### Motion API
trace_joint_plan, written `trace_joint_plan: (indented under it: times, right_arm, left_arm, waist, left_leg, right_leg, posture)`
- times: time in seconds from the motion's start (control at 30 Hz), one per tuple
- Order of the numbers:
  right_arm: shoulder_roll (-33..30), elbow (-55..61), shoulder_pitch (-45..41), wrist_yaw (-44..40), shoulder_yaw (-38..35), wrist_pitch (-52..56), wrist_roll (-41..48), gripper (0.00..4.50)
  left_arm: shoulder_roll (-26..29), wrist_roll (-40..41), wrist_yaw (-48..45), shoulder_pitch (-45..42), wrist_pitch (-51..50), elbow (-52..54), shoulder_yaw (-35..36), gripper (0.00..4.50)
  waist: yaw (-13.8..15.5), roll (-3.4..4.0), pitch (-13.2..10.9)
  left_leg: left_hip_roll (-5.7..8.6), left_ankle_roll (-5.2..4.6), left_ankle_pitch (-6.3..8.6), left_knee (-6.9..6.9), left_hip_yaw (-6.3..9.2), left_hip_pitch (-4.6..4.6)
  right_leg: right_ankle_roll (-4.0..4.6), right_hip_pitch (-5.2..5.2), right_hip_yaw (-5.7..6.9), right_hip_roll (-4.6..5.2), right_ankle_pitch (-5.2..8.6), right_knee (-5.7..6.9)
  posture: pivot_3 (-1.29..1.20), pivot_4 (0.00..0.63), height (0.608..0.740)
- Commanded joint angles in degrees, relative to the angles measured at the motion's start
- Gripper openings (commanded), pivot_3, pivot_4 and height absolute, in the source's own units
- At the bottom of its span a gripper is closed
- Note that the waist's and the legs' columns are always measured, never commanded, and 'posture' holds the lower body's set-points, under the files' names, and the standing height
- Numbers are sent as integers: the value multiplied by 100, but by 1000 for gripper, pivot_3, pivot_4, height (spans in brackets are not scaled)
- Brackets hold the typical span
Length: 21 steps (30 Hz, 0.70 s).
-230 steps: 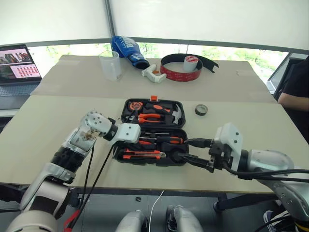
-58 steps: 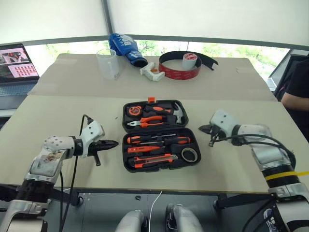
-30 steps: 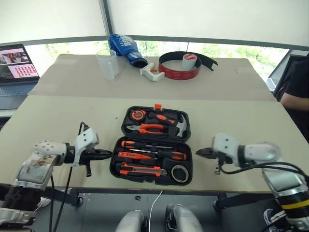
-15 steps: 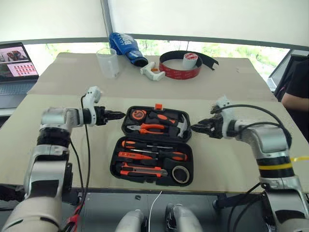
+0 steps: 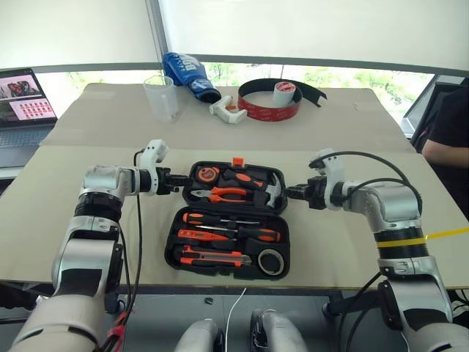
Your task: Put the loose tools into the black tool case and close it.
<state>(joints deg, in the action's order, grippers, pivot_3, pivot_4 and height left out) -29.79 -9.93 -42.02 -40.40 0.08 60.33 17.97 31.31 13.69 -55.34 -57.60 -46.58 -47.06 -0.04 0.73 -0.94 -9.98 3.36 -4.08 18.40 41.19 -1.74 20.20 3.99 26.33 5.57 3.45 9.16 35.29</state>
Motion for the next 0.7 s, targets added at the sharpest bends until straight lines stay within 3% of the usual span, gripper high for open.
trace_joint_plan:
  times: [0.03,0.4,0.63,0.7]
  right_arm:
    - [-81,174,38,38,91,48,-6,42]
    - [-80,309,-47,121,-45,65,127,42]
    - [-126,474,-118,179,-138,422,280,2147]
    - [-107,426,-112,221,-146,419,255,2147]
  left_arm:
    - [-7,-17,-93,22,12,42,-16,0]
    - [-2,-69,-75,104,-2,109,-46,0]
    - [-26,-86,-26,107,32,101,-35,0]
    - [-38,-88,-11,116,47,99,-32,0]
  waist:
    - [-7,-2,4]
    - [-10,-2,5]
    - [-5,-2,5]
    - [-5,-2,5]
  left_leg:
    - [0,0,0,1,0,0]
    - [-1,-6,-3,0,0,-1]
    - [-1,-9,-3,-1,0,2]
    - [-2,-9,-3,-1,0,2]
  right_leg:
    - [0,0,-1,0,0,0]
    - [0,2,-4,-2,0,6]
    - [0,4,-4,-1,0,6]
    - [1,5,-5,-1,0,5]
  posture:
    - [0,150,730]
    - [0,150,730]
    - [0,150,730]
    - [0,150,730]
